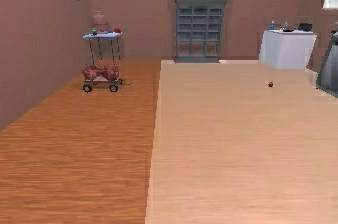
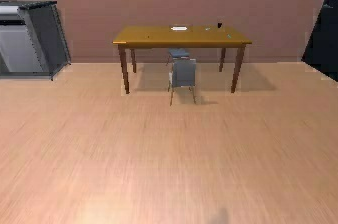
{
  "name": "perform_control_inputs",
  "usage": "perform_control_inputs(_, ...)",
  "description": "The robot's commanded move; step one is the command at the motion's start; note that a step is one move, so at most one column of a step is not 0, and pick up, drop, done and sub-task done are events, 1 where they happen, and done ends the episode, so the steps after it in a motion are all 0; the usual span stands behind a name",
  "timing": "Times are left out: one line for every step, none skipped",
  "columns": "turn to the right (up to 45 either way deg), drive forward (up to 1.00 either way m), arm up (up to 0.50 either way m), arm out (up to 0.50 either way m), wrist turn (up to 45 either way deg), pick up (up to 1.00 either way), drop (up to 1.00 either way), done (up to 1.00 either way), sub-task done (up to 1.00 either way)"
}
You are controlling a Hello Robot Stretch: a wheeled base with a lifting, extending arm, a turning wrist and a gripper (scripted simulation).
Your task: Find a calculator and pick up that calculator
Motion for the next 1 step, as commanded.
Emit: perform_control_inputs(0.0, 0.85, 0.0, 0.0, 0.0, 0.0, 0.0, 0.0, 0.0)
